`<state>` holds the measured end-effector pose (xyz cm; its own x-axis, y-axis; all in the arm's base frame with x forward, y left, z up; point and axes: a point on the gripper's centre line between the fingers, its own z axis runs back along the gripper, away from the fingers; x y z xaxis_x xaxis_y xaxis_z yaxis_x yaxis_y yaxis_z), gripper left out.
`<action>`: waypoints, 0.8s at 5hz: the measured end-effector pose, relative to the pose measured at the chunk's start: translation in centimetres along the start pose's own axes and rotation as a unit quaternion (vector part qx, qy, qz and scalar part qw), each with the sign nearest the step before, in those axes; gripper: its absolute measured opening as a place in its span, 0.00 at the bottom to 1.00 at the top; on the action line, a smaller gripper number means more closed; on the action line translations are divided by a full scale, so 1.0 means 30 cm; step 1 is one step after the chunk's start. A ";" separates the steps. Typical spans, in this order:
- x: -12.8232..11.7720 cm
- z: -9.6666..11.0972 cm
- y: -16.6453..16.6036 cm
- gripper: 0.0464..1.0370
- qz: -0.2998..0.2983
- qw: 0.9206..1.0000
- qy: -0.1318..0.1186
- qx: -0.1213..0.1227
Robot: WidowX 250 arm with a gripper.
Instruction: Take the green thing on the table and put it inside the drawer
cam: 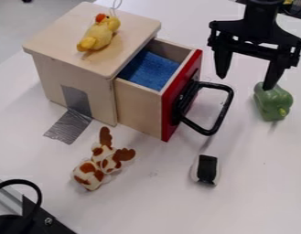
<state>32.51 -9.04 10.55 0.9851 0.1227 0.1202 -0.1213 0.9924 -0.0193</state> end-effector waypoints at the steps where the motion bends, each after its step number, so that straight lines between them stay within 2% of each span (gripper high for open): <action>1: -0.010 -0.031 0.003 0.96 0.000 1.000 0.014 0.006; 2: 0.047 -0.090 -0.035 0.96 0.022 0.999 0.015 0.018; 4: 0.197 -0.157 -0.138 0.96 0.066 0.998 0.004 0.007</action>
<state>39.42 -12.44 6.65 0.9612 0.2531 0.1097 -0.2524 0.9674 -0.0204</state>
